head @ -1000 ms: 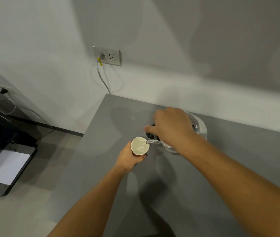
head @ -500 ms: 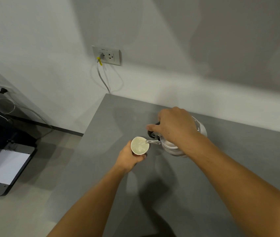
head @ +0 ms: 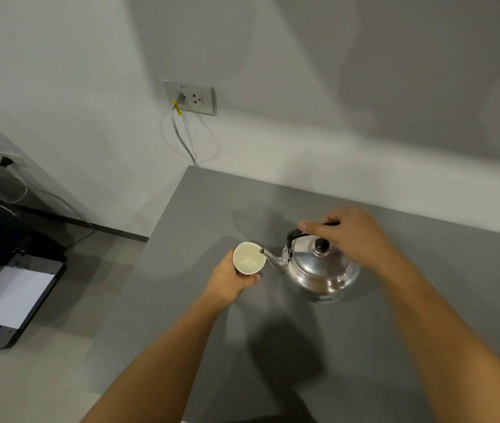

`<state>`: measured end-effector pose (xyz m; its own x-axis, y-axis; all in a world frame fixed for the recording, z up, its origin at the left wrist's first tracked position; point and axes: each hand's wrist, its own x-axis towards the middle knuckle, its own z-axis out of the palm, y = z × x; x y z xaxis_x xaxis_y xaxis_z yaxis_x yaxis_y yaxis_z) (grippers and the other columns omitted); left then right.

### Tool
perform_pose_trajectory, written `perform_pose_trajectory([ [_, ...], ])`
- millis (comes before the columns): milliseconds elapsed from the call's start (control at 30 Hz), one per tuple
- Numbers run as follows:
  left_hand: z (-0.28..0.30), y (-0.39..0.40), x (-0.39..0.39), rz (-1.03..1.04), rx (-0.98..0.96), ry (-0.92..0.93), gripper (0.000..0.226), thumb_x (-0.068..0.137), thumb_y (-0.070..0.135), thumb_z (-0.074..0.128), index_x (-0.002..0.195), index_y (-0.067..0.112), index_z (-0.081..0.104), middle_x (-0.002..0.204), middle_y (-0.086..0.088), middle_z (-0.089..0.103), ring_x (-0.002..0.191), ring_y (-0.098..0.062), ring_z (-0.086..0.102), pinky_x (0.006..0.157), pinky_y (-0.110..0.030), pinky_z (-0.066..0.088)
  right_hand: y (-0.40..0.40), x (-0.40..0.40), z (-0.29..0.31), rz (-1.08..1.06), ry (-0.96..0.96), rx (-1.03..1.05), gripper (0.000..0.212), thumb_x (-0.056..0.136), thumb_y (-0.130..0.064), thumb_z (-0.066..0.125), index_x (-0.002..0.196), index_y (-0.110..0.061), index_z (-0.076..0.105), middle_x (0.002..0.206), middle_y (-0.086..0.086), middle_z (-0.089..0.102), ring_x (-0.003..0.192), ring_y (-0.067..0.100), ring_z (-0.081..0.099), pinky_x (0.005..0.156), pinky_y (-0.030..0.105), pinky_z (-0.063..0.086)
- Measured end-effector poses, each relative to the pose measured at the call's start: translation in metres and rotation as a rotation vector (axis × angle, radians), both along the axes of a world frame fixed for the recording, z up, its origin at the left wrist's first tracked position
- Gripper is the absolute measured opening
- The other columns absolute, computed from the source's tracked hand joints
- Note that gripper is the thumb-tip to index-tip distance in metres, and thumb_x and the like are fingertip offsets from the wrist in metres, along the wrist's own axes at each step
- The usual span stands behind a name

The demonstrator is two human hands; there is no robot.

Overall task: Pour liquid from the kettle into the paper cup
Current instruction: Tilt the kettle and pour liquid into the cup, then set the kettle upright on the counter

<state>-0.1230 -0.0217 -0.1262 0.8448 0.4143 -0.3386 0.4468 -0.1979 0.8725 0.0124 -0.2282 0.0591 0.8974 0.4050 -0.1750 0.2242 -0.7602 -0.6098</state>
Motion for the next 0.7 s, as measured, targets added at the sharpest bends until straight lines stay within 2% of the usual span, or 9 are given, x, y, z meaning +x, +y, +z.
perform_pose_trajectory([
  [100,0.002,0.000,0.000,-0.001,-0.008,0.006,0.066,0.065,0.032,0.090,0.123,0.034,0.058,0.110,0.016,0.072,0.105,-0.008,0.066,0.089,-0.026,0.049,-0.012,0.001,-0.009,-0.011,0.029,0.043,0.056,0.065,-0.076,0.073,0.059,-0.021,0.067,0.044,-0.007,0.053,0.041,0.007,0.044,0.050,0.029,0.036],
  [200,0.006,-0.001,-0.001,-0.003,-0.012,0.006,0.065,0.066,0.029,0.091,0.121,0.036,0.057,0.109,0.017,0.071,0.103,-0.007,0.066,0.082,-0.020,0.045,-0.023,-0.002,-0.019,-0.036,0.047,0.095,0.062,0.067,-0.076,0.073,0.063,-0.014,0.067,0.046,-0.005,0.054,0.038,0.004,0.043,0.049,0.027,0.036],
  [300,0.010,-0.001,-0.001,0.000,-0.019,0.013,0.066,0.065,0.028,0.092,0.121,0.037,0.057,0.111,0.014,0.072,0.105,-0.009,0.066,0.083,-0.020,0.046,-0.034,-0.004,-0.026,-0.056,0.083,0.169,0.062,0.067,-0.075,0.074,0.063,-0.014,0.066,0.045,-0.006,0.050,0.040,0.006,0.043,0.051,0.028,0.037],
  [400,0.010,-0.001,-0.001,-0.007,-0.024,0.020,0.069,0.065,0.027,0.092,0.126,0.030,0.060,0.113,0.010,0.073,0.108,-0.013,0.067,0.092,-0.028,0.050,-0.040,-0.006,-0.030,-0.086,0.105,0.237,0.066,0.067,-0.073,0.076,0.061,-0.010,0.060,0.048,-0.003,0.046,0.045,0.011,0.041,0.054,0.031,0.036],
  [500,0.014,-0.001,-0.003,-0.014,-0.029,0.037,0.076,0.061,0.026,0.093,0.130,0.024,0.060,0.116,0.005,0.074,0.112,-0.018,0.067,0.099,-0.034,0.051,-0.045,-0.008,-0.030,-0.114,0.119,0.251,0.058,0.067,-0.073,0.075,0.052,-0.020,0.058,0.049,-0.004,0.046,0.046,0.011,0.042,0.052,0.030,0.037],
  [567,0.019,0.001,-0.005,-0.009,-0.047,0.055,0.084,0.055,0.027,0.090,0.132,0.017,0.059,0.119,-0.003,0.074,0.114,-0.024,0.068,0.104,-0.042,0.051,-0.050,-0.010,-0.029,-0.137,0.122,0.277,0.058,0.068,-0.072,0.076,0.050,-0.022,0.054,0.048,-0.007,0.045,0.044,0.009,0.042,0.050,0.028,0.037],
  [633,0.024,0.004,-0.007,-0.017,-0.040,0.084,0.083,0.058,0.021,0.089,0.133,0.010,0.057,0.121,-0.010,0.073,0.114,-0.028,0.069,0.106,-0.047,0.050,-0.055,-0.011,-0.028,-0.157,0.126,0.320,0.060,0.069,-0.070,0.077,0.053,-0.017,0.053,0.051,-0.004,0.046,0.047,0.010,0.043,0.052,0.029,0.037],
  [700,0.028,0.010,-0.009,-0.049,-0.012,0.117,0.075,0.066,0.010,0.088,0.135,0.008,0.056,0.122,-0.011,0.072,0.114,-0.029,0.069,0.106,-0.047,0.050,-0.060,-0.012,-0.027,-0.172,0.132,0.366,0.065,0.071,-0.065,0.079,0.060,-0.005,0.056,0.055,0.003,0.049,0.051,0.013,0.045,0.055,0.030,0.039],
])
